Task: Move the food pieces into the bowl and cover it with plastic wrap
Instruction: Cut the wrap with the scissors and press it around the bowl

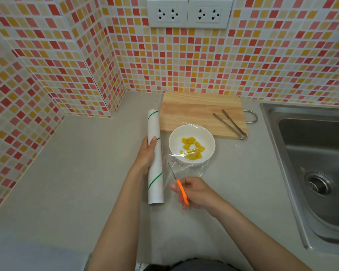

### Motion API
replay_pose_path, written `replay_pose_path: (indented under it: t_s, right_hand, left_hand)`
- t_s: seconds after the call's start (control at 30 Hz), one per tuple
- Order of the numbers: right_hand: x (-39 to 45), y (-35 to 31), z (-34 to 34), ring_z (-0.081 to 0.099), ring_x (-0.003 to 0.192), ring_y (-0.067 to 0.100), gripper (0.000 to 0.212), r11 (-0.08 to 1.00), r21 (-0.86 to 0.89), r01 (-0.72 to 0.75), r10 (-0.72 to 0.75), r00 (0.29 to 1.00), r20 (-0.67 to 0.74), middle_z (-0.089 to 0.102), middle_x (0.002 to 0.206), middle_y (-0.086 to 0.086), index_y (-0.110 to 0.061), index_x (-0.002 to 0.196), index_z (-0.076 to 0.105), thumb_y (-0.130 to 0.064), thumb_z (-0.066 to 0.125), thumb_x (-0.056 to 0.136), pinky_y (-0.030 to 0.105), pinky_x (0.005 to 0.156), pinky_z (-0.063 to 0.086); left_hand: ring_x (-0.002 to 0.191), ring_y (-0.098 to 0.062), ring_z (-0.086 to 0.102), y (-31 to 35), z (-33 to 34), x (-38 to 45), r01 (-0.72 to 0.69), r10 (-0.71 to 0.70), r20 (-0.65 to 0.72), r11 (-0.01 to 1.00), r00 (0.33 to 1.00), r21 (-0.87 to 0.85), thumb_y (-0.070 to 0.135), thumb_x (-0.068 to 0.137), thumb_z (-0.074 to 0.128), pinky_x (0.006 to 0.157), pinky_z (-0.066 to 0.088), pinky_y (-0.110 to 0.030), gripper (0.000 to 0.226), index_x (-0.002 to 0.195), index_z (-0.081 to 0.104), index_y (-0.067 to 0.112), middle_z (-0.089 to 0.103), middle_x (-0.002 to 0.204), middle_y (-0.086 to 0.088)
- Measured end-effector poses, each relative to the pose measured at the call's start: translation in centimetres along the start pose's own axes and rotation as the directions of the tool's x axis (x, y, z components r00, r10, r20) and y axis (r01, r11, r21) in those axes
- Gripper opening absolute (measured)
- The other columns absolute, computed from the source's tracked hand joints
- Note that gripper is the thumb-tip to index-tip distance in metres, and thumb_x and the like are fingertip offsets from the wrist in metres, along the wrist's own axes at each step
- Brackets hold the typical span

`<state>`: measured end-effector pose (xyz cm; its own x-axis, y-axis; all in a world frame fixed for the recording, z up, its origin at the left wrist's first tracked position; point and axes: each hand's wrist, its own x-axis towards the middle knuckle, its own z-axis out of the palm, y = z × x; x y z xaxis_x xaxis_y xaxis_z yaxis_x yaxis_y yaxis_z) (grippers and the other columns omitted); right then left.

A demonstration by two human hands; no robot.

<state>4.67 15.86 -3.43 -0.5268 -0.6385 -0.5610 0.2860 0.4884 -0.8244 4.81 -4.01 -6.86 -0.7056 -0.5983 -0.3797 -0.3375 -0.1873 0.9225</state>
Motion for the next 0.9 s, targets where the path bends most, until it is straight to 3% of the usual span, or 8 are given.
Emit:
replay_pose_path:
  t_s: [0.13, 0.23, 0.33, 0.5, 0.6, 0.73, 0.83, 0.9]
  right_hand:
    - [0.5, -0.1, 1.0, 0.054, 0.036, 0.013, 0.042, 0.999, 0.031, -0.004, 0.005, 0.999, -0.043, 0.059, 0.051, 0.001, -0.011, 0.081, 0.061, -0.05, 0.073, 0.07, 0.012, 0.035, 0.034]
    - [0.7, -0.1, 1.7, 0.05, 0.03, 0.012, 0.034, 0.996, 0.085, 0.032, -0.027, 0.998, -0.058, 0.056, 0.047, 0.003, -0.01, 0.073, 0.059, -0.04, 0.076, 0.072, 0.013, 0.036, 0.037]
    - [0.5, -0.4, 1.9, 0.05, 0.03, 0.01, 0.03, 0.995, 0.092, 0.041, -0.039, 0.999, -0.026, 0.055, 0.049, 0.005, -0.012, 0.069, 0.058, -0.036, 0.076, 0.073, 0.012, 0.035, 0.036]
    - [-0.6, -0.3, 1.3, 0.061, 0.052, 0.016, 0.039, 0.995, -0.102, -0.024, 0.038, 0.989, 0.144, 0.061, 0.066, 0.003, -0.016, 0.086, 0.056, -0.05, 0.07, 0.073, 0.021, 0.04, 0.027]
    - [-0.8, 0.0, 1.2, 0.063, 0.055, 0.016, 0.04, 0.991, -0.132, -0.021, 0.045, 0.982, 0.182, 0.063, 0.067, 0.001, -0.018, 0.088, 0.057, -0.052, 0.069, 0.073, 0.021, 0.042, 0.027]
    - [-0.1, -1.1, 1.8, 0.064, 0.052, 0.013, 0.041, 0.996, -0.088, 0.014, -0.002, 0.99, 0.138, 0.063, 0.066, 0.001, -0.019, 0.086, 0.057, -0.056, 0.067, 0.072, 0.02, 0.041, 0.027]
    - [0.5, -1.7, 2.5, 0.063, 0.05, 0.014, 0.045, 0.998, -0.066, 0.013, -0.009, 0.998, 0.065, 0.062, 0.063, 0.002, -0.017, 0.082, 0.056, -0.059, 0.066, 0.072, 0.02, 0.04, 0.027]
    - [0.6, -1.7, 3.0, 0.062, 0.045, 0.014, 0.045, 0.999, -0.022, 0.027, -0.026, 0.999, 0.023, 0.061, 0.057, 0.002, -0.013, 0.081, 0.055, -0.056, 0.066, 0.074, 0.018, 0.037, 0.028]
  left_hand:
    - [0.109, -0.03, 0.059, 0.3, -0.1, -0.1, 0.023, -0.023, -0.004, 1.0, 1.0, 0.018, 0.047, 0.095, 0.039, 0.091, 0.052, -0.043, 0.051, 0.139, 0.035, 0.021, 0.054, 0.129, -0.009]
    - [0.091, -0.027, 0.062, 0.6, -0.2, -0.5, 0.016, -0.016, -0.017, 1.0, 1.0, -0.023, 0.043, 0.097, 0.039, 0.066, 0.057, -0.032, 0.049, 0.139, 0.036, 0.018, 0.055, 0.124, -0.011]
    - [0.106, -0.037, 0.06, 0.4, -0.7, -0.3, 0.019, -0.02, -0.019, 1.0, 1.0, -0.018, 0.042, 0.097, 0.039, 0.074, 0.054, -0.035, 0.049, 0.139, 0.035, 0.018, 0.053, 0.13, -0.015]
    - [0.066, -0.02, 0.06, 0.6, -1.6, -0.5, 0.042, -0.041, 0.011, 0.998, 0.999, -0.054, 0.042, 0.097, 0.04, 0.047, 0.053, -0.027, 0.048, 0.139, 0.035, 0.018, 0.054, 0.112, -0.01]
    - [0.06, -0.017, 0.06, 0.8, -1.9, -0.7, 0.044, -0.043, 0.026, 0.998, 0.999, -0.044, 0.043, 0.097, 0.039, 0.05, 0.055, -0.03, 0.048, 0.138, 0.035, 0.019, 0.055, 0.099, -0.006]
    - [0.055, -0.018, 0.061, 0.7, -1.8, -1.0, 0.037, -0.037, 0.023, 0.998, 0.999, -0.042, 0.043, 0.097, 0.039, 0.044, 0.051, -0.025, 0.044, 0.136, 0.035, 0.023, 0.055, 0.1, -0.011]
    - [0.063, -0.023, 0.062, 0.7, -1.9, -0.8, 0.023, -0.023, 0.01, 0.999, 1.0, -0.026, 0.044, 0.097, 0.038, 0.058, 0.054, -0.034, 0.046, 0.135, 0.036, 0.019, 0.058, 0.099, -0.015]
    - [0.061, -0.024, 0.06, 0.8, -2.0, -0.9, 0.023, -0.022, 0.011, 0.999, 1.0, -0.032, 0.044, 0.097, 0.038, 0.057, 0.053, -0.033, 0.045, 0.134, 0.037, 0.019, 0.059, 0.094, -0.013]
